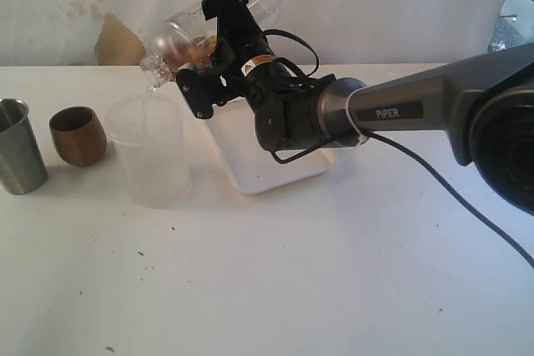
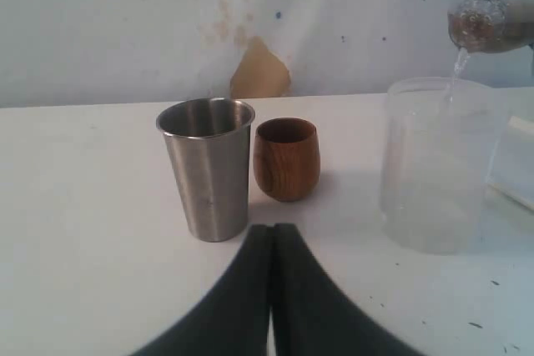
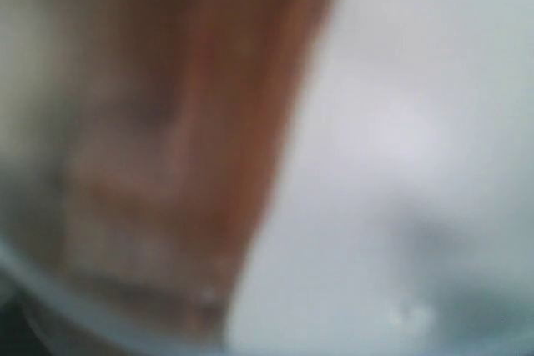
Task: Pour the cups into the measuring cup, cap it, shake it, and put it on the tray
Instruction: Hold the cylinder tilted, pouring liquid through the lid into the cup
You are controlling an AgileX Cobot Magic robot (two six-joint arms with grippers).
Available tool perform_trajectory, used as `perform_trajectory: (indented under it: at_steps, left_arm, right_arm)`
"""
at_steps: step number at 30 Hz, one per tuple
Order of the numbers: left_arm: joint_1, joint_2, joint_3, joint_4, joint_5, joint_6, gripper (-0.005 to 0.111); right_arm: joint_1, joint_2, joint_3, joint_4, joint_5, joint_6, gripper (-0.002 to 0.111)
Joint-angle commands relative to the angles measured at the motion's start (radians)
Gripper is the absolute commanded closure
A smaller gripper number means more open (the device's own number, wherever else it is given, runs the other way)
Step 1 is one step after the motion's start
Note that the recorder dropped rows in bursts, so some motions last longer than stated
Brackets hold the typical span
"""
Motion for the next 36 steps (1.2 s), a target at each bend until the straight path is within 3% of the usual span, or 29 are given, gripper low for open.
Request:
perform_trajectory:
  at_steps: [1, 36]
  left_arm:
    - [0.0, -0.005, 0.004, 0.001, -0.003, 0.0, 0.107]
    - [0.0, -0.005, 0.004, 0.001, -0.003, 0.0, 0.107]
  right_arm:
    - [-0.005, -0.017, -0.012, -0.013, -0.058, -0.017, 0.108]
    - [-0.005, -0.017, -0.012, -0.013, -0.125, -0.017, 0.108]
